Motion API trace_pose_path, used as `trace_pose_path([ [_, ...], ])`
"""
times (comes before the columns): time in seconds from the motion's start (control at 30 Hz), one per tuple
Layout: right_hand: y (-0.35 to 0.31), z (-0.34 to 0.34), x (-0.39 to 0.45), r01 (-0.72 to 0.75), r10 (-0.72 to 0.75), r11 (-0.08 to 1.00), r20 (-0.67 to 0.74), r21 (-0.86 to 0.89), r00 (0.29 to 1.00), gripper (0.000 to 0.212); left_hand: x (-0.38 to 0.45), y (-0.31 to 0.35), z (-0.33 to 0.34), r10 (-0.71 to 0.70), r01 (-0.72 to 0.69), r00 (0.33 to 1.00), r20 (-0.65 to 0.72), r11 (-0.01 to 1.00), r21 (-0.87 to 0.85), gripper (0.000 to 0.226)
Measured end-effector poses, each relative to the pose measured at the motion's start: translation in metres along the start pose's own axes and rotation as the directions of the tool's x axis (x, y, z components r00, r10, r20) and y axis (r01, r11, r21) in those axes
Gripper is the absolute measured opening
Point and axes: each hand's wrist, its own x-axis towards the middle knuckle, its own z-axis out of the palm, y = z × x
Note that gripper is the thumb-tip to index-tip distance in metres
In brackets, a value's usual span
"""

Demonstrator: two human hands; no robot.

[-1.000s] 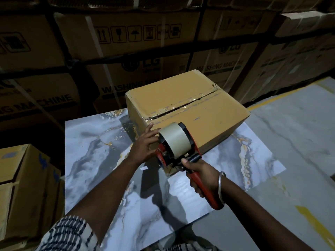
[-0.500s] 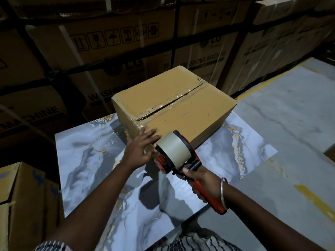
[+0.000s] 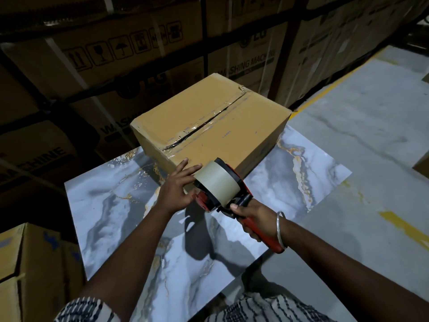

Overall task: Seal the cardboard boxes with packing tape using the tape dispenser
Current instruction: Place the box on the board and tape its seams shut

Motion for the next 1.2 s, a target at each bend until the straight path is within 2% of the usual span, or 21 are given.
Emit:
trace_pose_path([
  [0.13, 0.021, -0.007, -0.006, 0.017, -0.018, 0.996, 0.005, 0.087, 1.000, 0.033, -0.001, 0.011, -0.005, -0.046, 0.046, 0.999, 0.003, 0.999, 0.026, 0.052],
  [0.27, 0.039, -0.010, -0.007, 0.017, -0.015, 0.987, -0.009, 0.162, 1.000, 0.029, 0.000, 0.021, -0.011, -0.052, 0.051, 0.998, 0.018, 0.998, 0.042, 0.054],
  [0.47, 0.057, -0.011, -0.006, 0.094, -0.095, 0.972, -0.009, 0.216, 0.995, 0.018, -0.001, 0.034, -0.015, -0.069, 0.065, 0.997, 0.039, 0.993, 0.094, 0.050],
  [0.7, 0.079, -0.015, -0.006, 0.074, -0.076, 0.971, -0.002, 0.227, 0.997, 0.059, 0.001, 0.037, -0.018, -0.194, 0.175, 0.975, 0.106, 0.970, 0.169, 0.053],
  [0.83, 0.084, -0.016, -0.008, 0.099, -0.104, 0.947, 0.002, 0.306, 0.995, 0.062, 0.002, 0.038, -0.021, -0.200, 0.174, 0.971, 0.128, 0.967, 0.187, 0.056],
  [1.0, 0.085, -0.014, -0.013, 0.133, -0.133, 0.938, -0.021, 0.320, 0.991, 0.050, 0.003, 0.037, -0.022, -0.212, 0.185, 0.968, 0.136, 0.965, 0.186, 0.054],
  [1.2, 0.100, -0.017, -0.017, 0.130, -0.118, 0.936, -0.058, 0.326, 0.991, 0.070, 0.006, 0.037, -0.024, -0.194, 0.165, 0.969, 0.151, 0.968, 0.187, 0.060],
])
